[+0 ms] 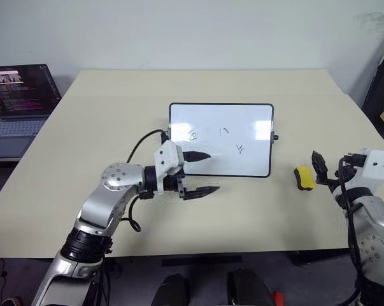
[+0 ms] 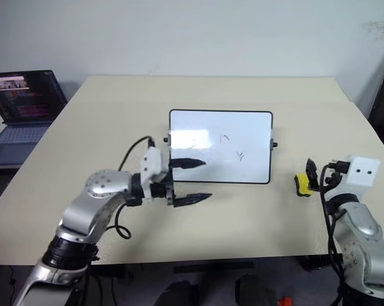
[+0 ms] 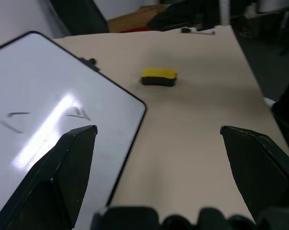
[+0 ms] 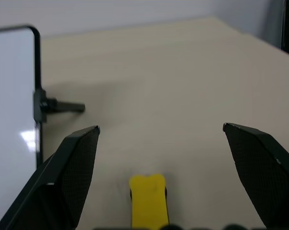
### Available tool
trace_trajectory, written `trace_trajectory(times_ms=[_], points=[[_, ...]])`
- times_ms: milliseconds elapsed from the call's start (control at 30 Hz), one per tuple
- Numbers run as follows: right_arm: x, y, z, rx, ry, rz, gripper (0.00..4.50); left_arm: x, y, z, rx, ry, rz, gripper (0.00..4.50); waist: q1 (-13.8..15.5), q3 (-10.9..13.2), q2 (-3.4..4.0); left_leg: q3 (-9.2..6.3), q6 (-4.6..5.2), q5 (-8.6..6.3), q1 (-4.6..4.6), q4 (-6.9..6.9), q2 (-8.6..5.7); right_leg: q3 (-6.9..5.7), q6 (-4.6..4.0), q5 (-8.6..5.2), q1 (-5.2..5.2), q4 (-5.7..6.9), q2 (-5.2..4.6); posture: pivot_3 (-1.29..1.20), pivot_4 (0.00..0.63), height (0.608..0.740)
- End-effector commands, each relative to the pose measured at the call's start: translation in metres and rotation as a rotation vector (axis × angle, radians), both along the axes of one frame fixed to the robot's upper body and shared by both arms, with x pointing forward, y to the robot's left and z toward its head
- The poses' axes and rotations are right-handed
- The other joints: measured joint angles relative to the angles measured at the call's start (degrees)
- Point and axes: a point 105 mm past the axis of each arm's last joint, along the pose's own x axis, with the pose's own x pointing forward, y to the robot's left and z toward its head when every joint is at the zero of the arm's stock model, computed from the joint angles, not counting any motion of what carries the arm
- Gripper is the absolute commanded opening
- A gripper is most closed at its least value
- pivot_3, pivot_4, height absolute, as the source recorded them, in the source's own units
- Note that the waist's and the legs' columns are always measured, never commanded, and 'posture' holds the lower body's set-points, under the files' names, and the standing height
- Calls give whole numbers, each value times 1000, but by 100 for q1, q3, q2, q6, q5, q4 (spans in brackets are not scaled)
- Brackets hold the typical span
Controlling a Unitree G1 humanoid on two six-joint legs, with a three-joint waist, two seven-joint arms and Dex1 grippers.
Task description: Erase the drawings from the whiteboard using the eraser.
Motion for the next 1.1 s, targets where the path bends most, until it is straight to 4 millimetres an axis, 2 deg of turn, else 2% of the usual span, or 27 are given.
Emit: trace_trajectory(times_ms=[33, 167, 433, 1100], points=[[3, 0, -1, -11, 50, 42, 4470, 0, 4, 4, 33, -36, -37, 4500, -1, 2, 3, 0, 0, 0, 0, 0, 0, 0, 0, 0, 0, 0, 0, 0, 150, 740], [8, 2, -8, 7, 96, 60, 4470, 3, 6, 6, 25, -38, -24, 4500, -3, 2, 3, 1, 4, -2, -1, 0, 2, 0, 0, -1, 0, 0, 2, 0, 150, 740], [19, 14, -21, -8, 184, 127, 4470, -5, 4, 0, 41, -25, -56, 4500, -4, 3, 5, 2, 7, -4, -2, 0, 2, 1, 2, -1, 0, -1, 1, 0, 150, 740], [40, 4, -33, -37, 198, 100, 4470, -6, 5, -5, 41, -23, -38, 4500, -3, 4, 5, 1, 9, -5, -3, 1, 1, 1, 3, -2, -1, -2, 1, 0, 150, 740]])
